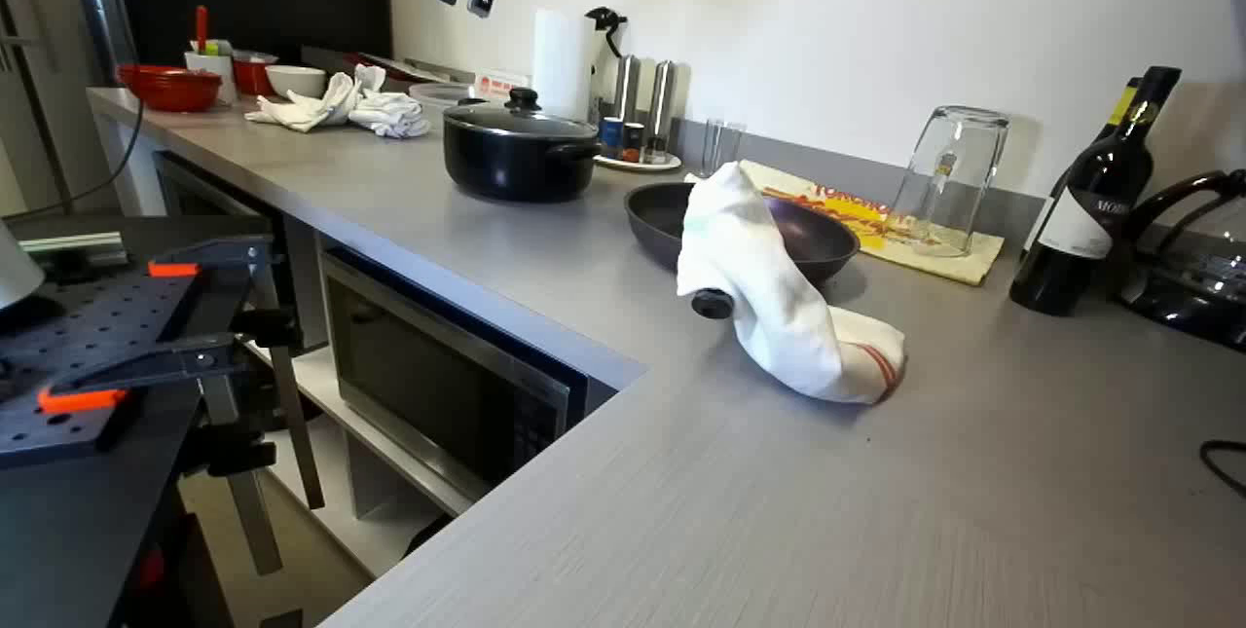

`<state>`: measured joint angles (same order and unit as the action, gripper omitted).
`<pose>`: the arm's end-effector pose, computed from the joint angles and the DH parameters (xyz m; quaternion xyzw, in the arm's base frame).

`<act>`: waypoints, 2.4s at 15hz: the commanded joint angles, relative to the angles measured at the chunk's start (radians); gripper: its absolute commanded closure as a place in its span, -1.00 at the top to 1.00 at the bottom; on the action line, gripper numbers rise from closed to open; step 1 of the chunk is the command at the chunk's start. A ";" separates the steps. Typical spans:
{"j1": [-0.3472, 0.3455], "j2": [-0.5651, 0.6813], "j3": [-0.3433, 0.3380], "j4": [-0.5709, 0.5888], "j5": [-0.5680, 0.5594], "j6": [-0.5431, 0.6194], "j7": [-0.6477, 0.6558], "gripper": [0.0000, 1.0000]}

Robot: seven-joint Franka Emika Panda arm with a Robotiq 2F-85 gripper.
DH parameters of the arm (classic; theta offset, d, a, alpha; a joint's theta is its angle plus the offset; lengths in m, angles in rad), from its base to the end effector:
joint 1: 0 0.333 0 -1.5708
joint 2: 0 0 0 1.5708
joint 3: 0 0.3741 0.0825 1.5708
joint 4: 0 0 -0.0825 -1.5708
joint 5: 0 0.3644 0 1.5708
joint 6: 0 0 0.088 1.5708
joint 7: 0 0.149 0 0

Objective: Take the lid off of the pot

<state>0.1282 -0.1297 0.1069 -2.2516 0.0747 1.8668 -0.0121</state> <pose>0.4207 0.1107 0.4275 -0.9858 -0.1057 0.1296 0.0129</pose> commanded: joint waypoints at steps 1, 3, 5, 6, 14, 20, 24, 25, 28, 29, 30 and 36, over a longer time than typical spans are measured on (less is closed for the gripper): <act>-0.003 0.000 0.004 0.001 0.000 -0.002 0.000 1.00; -0.003 0.000 0.004 0.001 0.000 -0.002 0.000 1.00; -0.003 0.000 0.004 0.001 0.000 -0.002 0.000 1.00; -0.003 0.000 0.004 0.001 0.000 -0.002 0.000 1.00; 0.007 0.059 0.017 0.031 -0.042 0.060 -0.051 1.00; 0.062 0.122 0.081 0.055 -0.033 0.176 -0.100 1.00; 0.113 0.167 0.138 0.084 -0.037 0.255 -0.129 1.00; 0.123 0.184 0.150 0.096 -0.051 0.283 -0.136 1.00; 0.144 0.240 0.170 0.135 -0.093 0.352 -0.149 1.00; 0.148 0.266 0.174 0.152 -0.097 0.372 -0.162 1.00; 0.151 0.288 0.176 0.164 -0.116 0.397 -0.169 1.00; 0.158 0.434 0.191 0.252 -0.125 0.477 -0.248 1.00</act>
<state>0.2783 0.2236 0.2921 -2.0700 -0.0296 2.3230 -0.2234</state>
